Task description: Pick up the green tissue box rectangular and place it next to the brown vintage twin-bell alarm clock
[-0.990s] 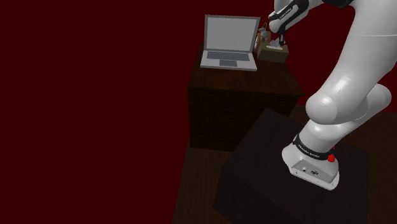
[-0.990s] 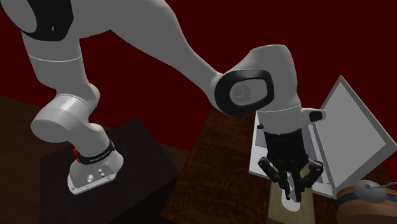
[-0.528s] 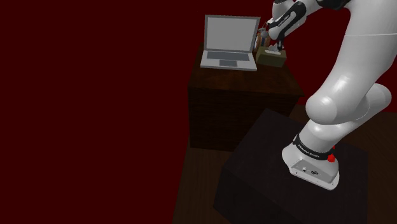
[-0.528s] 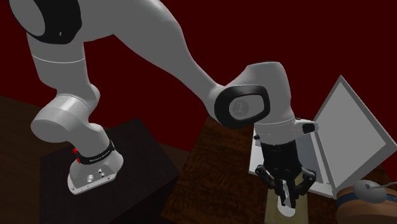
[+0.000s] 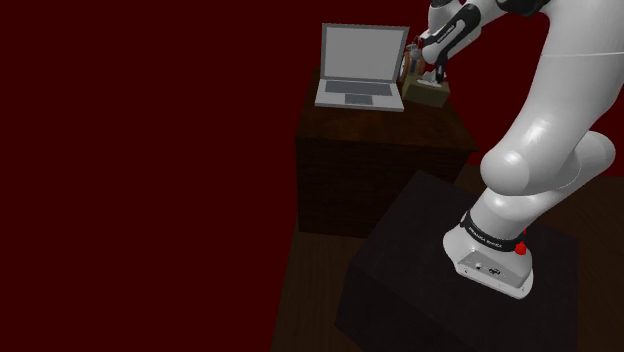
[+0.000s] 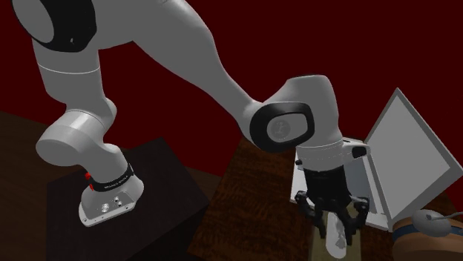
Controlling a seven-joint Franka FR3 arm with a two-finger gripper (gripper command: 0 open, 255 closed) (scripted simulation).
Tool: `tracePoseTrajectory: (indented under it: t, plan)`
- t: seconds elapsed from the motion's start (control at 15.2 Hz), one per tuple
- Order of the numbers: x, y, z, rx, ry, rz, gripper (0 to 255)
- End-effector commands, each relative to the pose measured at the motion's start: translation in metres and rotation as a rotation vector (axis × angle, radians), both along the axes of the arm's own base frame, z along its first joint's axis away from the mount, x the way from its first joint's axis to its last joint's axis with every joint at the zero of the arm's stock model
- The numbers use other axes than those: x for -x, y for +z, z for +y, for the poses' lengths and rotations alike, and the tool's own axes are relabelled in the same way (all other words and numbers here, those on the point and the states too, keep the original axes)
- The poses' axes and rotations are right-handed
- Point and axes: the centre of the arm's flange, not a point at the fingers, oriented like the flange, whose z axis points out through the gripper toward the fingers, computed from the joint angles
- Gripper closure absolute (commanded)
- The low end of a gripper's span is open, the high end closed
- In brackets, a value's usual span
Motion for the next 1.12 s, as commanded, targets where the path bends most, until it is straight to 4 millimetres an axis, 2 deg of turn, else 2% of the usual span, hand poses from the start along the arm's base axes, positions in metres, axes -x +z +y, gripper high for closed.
tracePoseTrajectory:
  t: [0.0, 0.26, 0.53, 1.06]
  plan:
    - [-0.001, -0.002, 0.001, -0.002, 0.003, 0.001, 0]
    - [-0.002, -0.002, 0.002, -0.002, 0.003, 0.001, 0]
    - [-0.008, 0.04, 0.028, -0.002, 0.003, 0.001, 0]
    - [-0.008, 0.04, 0.028, -0.002, 0.003, 0.001, 0]
